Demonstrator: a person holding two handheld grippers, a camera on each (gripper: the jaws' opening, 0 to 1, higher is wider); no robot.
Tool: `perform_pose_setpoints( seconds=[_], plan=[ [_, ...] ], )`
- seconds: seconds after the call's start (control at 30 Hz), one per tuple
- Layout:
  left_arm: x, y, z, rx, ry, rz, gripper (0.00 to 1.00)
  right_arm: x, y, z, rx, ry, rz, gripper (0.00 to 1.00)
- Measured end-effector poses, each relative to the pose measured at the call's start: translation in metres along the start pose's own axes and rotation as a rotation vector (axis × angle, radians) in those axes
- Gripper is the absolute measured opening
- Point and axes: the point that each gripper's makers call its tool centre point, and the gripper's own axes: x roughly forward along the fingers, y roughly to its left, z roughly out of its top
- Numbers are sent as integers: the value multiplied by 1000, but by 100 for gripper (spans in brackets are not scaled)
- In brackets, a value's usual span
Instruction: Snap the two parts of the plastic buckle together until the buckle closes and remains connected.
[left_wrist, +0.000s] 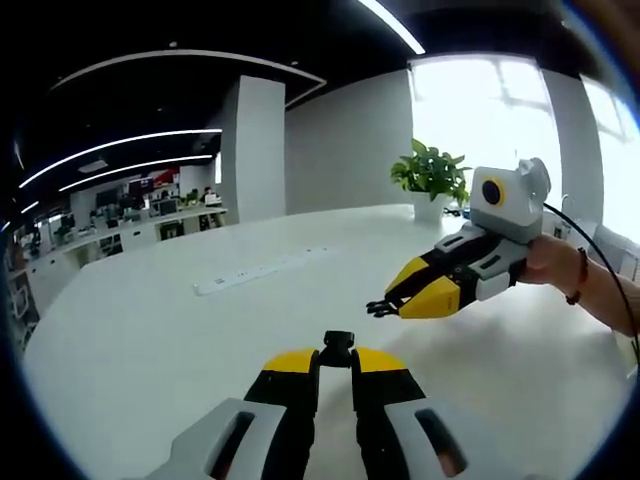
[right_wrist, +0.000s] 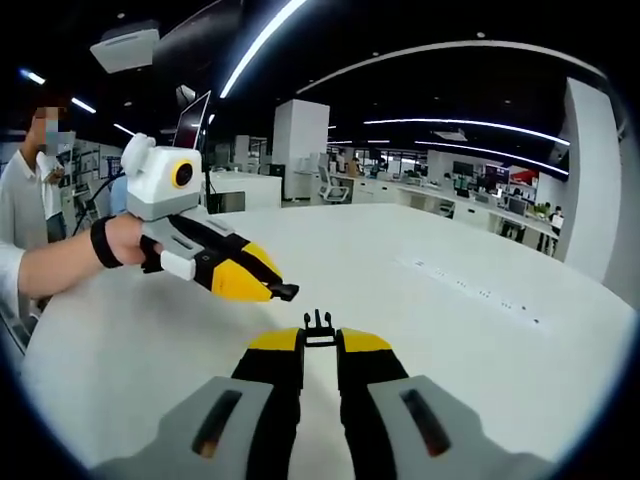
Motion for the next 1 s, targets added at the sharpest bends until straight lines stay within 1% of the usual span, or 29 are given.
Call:
perform_pose_setpoints(
  seconds=[0.27, 0.5, 0.67, 0.87, 1.0],
  plan=[
    [-8, -4, -5, 2, 4, -11, 12, 0, 4, -2, 0, 2, 9, 12],
    [-17, -5, -7, 4, 3, -5, 12, -2, 9, -1, -3, 0, 13, 12],
    [-19, -6, -7, 5, -1, -8, 12, -2, 12, 0, -1, -8, 27, 12],
    [-21, -10, -10, 12, 7, -13, 12, -1, 8, 1, 9, -16, 35, 12],
    [-23, -15, -11, 19, 9, -22, 12, -4, 12, 0, 14, -20, 52, 12]
  ],
)
